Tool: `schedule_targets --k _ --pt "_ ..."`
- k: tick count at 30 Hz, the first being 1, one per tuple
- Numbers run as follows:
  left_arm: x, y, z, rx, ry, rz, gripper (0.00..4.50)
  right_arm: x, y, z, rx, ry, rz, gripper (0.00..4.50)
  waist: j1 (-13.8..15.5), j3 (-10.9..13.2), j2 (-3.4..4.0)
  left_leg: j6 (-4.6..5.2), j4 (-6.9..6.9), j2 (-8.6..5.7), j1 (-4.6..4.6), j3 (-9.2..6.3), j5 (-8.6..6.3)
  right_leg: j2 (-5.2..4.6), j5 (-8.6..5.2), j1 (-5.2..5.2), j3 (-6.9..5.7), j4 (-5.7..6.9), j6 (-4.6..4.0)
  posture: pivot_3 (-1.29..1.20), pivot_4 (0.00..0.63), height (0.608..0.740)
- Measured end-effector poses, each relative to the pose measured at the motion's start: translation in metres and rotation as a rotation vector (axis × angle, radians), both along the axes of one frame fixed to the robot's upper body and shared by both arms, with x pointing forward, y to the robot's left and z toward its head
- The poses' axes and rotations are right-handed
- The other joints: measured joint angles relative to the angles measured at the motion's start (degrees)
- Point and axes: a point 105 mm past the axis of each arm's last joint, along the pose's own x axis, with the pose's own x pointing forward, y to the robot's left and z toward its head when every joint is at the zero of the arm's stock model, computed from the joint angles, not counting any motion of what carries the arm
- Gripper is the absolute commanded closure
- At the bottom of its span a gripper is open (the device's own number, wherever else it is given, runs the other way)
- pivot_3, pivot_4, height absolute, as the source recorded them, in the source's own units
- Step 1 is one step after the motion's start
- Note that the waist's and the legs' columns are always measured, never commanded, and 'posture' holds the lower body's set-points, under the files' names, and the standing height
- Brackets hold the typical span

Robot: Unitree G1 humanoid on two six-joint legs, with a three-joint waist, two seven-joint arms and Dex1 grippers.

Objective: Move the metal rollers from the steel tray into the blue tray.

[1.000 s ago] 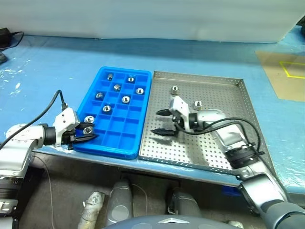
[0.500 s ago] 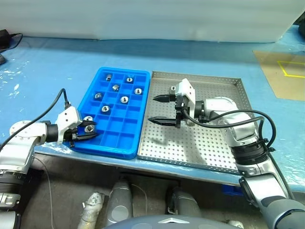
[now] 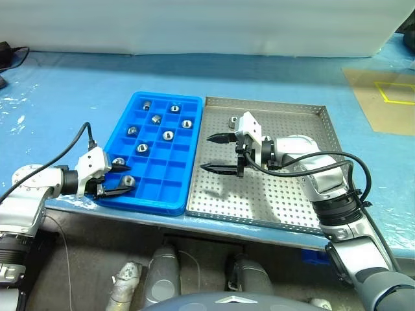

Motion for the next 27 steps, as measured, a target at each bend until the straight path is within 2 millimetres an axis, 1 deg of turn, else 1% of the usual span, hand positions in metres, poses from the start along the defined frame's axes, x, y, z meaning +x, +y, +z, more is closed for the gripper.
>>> schedule_targets --k 5,8,10,12,15,17,20,22,23,25,27 --pt "0.001 -0.001 0.001 -0.005 0.0 -0.003 1.37 0.0 0.0 -0.001 -0.001 0.003 -0.005 0.0 0.02 0.0 0.0 0.0 0.0 0.0 0.0 0.0 0.0 0.0 0.0 0.0 0.0 0.0 0.0 0.1 0.15 0.74" --pt "0.007 -0.007 0.005 -0.063 -0.003 0.011 1.37 0.0 -0.001 -0.003 -0.002 0.006 -0.012 0.0 0.07 0.0 0.0 0.0 0.01 0.0 -0.02 0.0 0.0 0.0 0.0 0.0 -0.02 0.02 -0.01 0.1 0.15 0.74" --pt "0.015 -0.011 0.016 -0.117 -0.014 0.033 1.37 0.002 -0.003 -0.004 -0.009 0.004 -0.02 0.0 0.19 0.0 -0.01 -0.02 0.05 0.0 -0.04 -0.01 0.01 0.0 0.0 0.01 -0.03 0.06 -0.01 0.09 0.15 0.74" --pt "0.025 -0.013 0.035 -0.191 -0.058 0.062 1.37 0.006 -0.008 -0.006 -0.016 0.007 -0.042 0.0 0.25 0.0 -0.02 -0.04 0.11 0.01 -0.07 -0.02 0.03 -0.01 0.0 0.02 -0.05 0.09 -0.01 0.09 0.15 0.74" --pt "0.042 -0.018 0.074 -0.293 -0.153 0.092 1.37 0.023 -0.021 -0.014 -0.032 0.01 -0.124 0.0 0.14 0.0 -0.01 -0.18 0.24 -0.01 -0.07 -0.03 0.11 -0.02 0.01 0.05 -0.04 0.15 -0.01 0.09 0.15 0.74" --pt "0.048 -0.026 0.086 -0.346 -0.179 0.082 1.37 0.037 -0.032 -0.017 -0.043 -0.003 -0.202 0.0 0.08 0.0 -0.01 -0.2 0.27 -0.01 -0.1 -0.03 0.12 -0.02 0.01 0.04 -0.03 0.16 -0.01 0.08 0.15 0.74" --pt "0.054 -0.041 0.089 -0.399 -0.171 0.064 1.37 0.056 -0.042 -0.017 -0.035 -0.039 -0.302 0.0 -0.16 0.0 -0.01 -0.18 0.27 0.0 -0.18 -0.02 0.12 0.02 0.01 -0.04 -0.04 0.15 -0.02 0.07 0.15 0.74" --pt "0.06 -0.055 0.089 -0.434 -0.16 0.042 1.37 0.07 -0.045 -0.02 -0.033 -0.055 -0.367 0.0 -0.14 0.0 -0.01 -0.17 0.27 -0.01 -0.23 -0.03 0.11 0.03 0.01 -0.08 -0.08 0.15 -0.02 0.05 0.15 0.74" --pt "0.062 -0.062 0.09 -0.447 -0.157 0.029 1.37 0.076 -0.045 -0.022 -0.029 -0.061 -0.391 0.0 -0.17 0.0 -0.02 -0.16 0.27 -0.02 -0.26 -0.03 0.11 0.03 0.01 -0.09 -0.09 0.15 -0.02 0.04 0.15 0.74" --pt "0.073 -0.072 0.09 -0.483 -0.157 0.047 1.37 0.092 -0.04 -0.026 -0.007 -0.061 -0.454 0.0 -0.41 0.0 -0.01 -0.14 0.3 -0.03 -0.28 -0.03 0.1 0.03 0.01 -0.11 -0.09 0.17 -0.02 0.03 0.15 0.74" --pt "0.077 -0.078 0.088 -0.502 -0.143 0.052 1.37 0.103 -0.028 -0.026 0.014 -0.069 -0.481 0.0 -1.21 0.01 -0.02 -0.06 0.37 -0.02 -0.35 -0.03 0.05 0.02 0.01 -0.13 -0.09 0.17 -0.02 0.03 0.15 0.74"
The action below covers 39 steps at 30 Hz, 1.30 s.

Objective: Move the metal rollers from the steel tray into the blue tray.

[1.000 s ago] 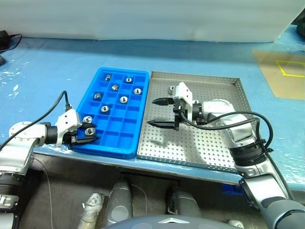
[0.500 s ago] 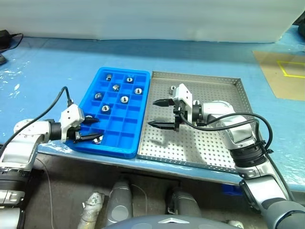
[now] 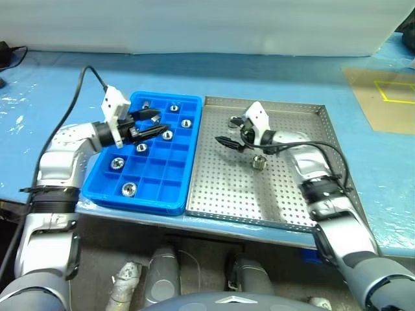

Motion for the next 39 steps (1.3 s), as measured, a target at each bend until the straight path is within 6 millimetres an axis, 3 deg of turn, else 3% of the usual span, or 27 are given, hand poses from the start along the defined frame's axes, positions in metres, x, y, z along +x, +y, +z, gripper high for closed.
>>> schedule_targets --k 3,12,23,37,39 --pt "0.001 -0.003 -0.001 -0.004 0.004 -0.008 1.37 0.019 0.003 0.005 0.017 -0.026 -0.078 0.0 -0.56 0.0 0.0 0.1 0.09 0.0 -0.17 -0.01 -0.06 0.0 0.0 -0.12 -0.01 0.01 0.0 0.03 0.15 0.74" --pt "0.001 -0.002 -0.004 -0.004 0.008 0.001 1.37 0.053 -0.022 0.026 0.041 -0.068 -0.315 0.0 -0.45 0.0 0.01 0.19 0.32 0.03 -0.71 -0.01 -0.11 0.0 0.02 -0.58 -0.14 0.18 -0.01 0.03 0.15 0.74" --pt "-0.002 -0.007 -0.007 -0.015 0.015 -0.008 1.37 0.051 -0.014 -0.008 0.0 0.039 -0.354 0.0 -0.41 0.01 0.02 0.2 0.42 0.07 -0.74 -0.01 -0.11 -0.01 0.01 -0.63 -0.14 0.32 -0.02 0.03 0.15 0.74" --pt "-0.007 -0.013 -0.01 -0.001 0.029 -0.042 1.37 0.048 -0.016 -0.033 -0.043 0.103 -0.436 0.0 -0.4 0.01 0.02 0.18 0.44 0.07 -0.74 -0.01 -0.11 -0.01 0.01 -0.65 -0.13 0.35 -0.02 0.04 0.15 0.74" --pt "-0.007 -0.014 -0.011 0.001 0.031 -0.044 1.35 0.047 -0.016 -0.035 -0.039 0.111 -0.439 0.39 -0.4 0.01 0.02 0.18 0.44 0.07 -0.74 -0.01 -0.11 -0.01 0.01 -0.66 -0.12 0.36 -0.02 0.04 0.15 0.74"
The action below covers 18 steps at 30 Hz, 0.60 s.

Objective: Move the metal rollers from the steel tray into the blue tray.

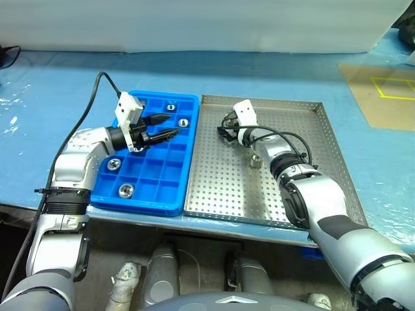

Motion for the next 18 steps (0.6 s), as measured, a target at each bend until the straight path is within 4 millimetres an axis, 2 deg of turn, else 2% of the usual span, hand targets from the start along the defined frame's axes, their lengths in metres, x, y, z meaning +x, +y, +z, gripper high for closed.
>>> schedule_targets --k 4,18 --pt "-0.0004 -0.0016 -0.001 0.006 0.002 -0.005 1.35 0.0009 -0.0028 0.0006 0.018 -0.001 -0.024 1.62 0.0 0.0 0.0 -0.01 0.0 0.0 0.0 0.0 0.01 0.0 0.0 -0.01 0.0 0.01 0.0 0.03 0.15 0.74" --pt "-0.0006 -0.003 -0.0029 0.016 0.006 -0.009 1.35 0.0032 -0.0084 0.0019 0.019 -0.014 -0.074 1.62 -0.03 0.0 0.0 -0.02 0.0 0.0 0.0 0.01 0.01 0.0 0.0 -0.02 0.0 0.01 0.0 0.03 0.15 0.74"
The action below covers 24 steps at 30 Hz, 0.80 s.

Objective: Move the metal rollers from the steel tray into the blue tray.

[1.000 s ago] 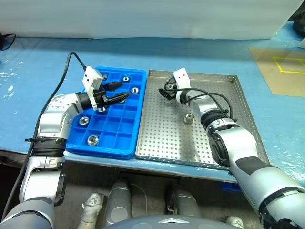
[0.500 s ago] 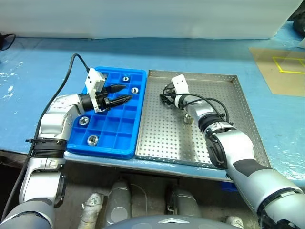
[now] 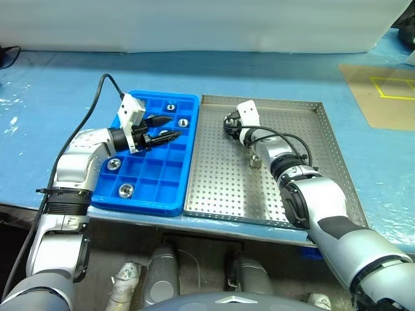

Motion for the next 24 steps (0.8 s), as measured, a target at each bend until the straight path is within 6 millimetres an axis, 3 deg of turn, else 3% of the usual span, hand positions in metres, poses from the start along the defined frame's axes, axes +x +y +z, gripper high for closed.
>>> schedule_targets --k 11,21,24 --pt "0.0 0.0 -0.002 0.008 0.004 0.003 1.35 -0.001 0.015 0.001 0.035 -0.014 0.018 1.62 -0.03 0.01 0.01 0.0 -0.01 0.0 0.0 0.0 0.0 0.0 0.0 -0.01 0.0 0.0 0.0 0.03 0.15 0.74" --pt "-0.001 0.001 -0.011 0.021 0.027 0.014 1.35 0.002 0.017 0.008 0.04 -0.046 -0.015 1.62 -0.04 0.01 0.01 -0.01 -0.03 0.0 -0.02 0.0 0.0 0.0 0.0 -0.03 0.01 -0.01 0.0 0.03 0.15 0.74" --pt "-0.001 0.001 -0.011 0.021 0.027 0.014 1.35 0.002 0.017 0.009 0.041 -0.052 -0.014 2.21 -0.04 0.01 0.01 -0.01 -0.04 0.0 -0.02 0.0 0.0 0.0 0.0 -0.03 0.01 -0.01 0.0 0.03 0.15 0.74"
